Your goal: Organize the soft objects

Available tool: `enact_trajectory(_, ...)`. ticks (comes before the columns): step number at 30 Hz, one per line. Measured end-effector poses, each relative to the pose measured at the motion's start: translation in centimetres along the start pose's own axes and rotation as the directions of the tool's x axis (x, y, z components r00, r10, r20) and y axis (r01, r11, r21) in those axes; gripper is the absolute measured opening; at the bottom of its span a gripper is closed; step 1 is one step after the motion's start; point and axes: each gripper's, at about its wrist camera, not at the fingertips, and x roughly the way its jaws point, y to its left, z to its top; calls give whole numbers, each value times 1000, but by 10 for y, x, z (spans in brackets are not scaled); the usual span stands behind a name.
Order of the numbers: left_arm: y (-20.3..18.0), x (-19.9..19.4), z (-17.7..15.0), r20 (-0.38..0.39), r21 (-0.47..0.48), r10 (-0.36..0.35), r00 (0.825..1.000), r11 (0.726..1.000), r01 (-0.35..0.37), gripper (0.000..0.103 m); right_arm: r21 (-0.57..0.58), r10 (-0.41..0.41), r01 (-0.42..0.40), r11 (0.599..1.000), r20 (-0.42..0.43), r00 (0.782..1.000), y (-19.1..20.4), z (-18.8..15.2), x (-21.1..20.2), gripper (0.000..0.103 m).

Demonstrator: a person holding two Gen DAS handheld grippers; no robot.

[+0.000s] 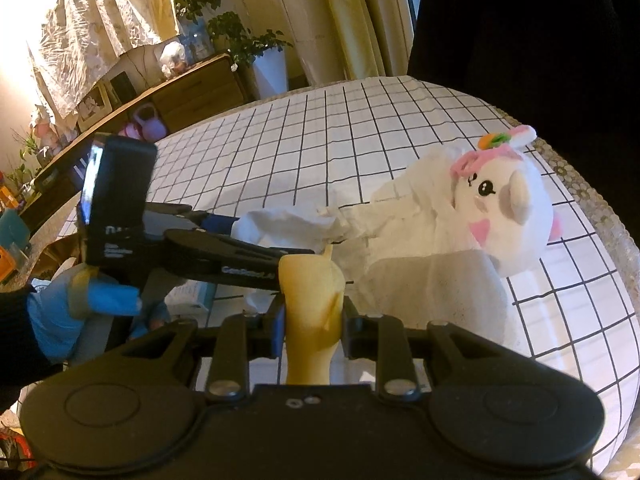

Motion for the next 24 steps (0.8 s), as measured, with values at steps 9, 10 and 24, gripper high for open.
enact_trajectory(9,-2,-7,2,34,8,-34,999,999,33,33,11,-3,4,1000,-7,1000,-1,0,1,25)
enact_trajectory(10,-3,-8,2,36,8,-32,999,999,31,31,12,-5,5,1000,-8,1000,-1,-1,1,25)
enact_trajectory(24,17,-47,-1,68,-136,-92,993,986,100,14,51,-10,10,999,11,1000,9,-18,-16,25)
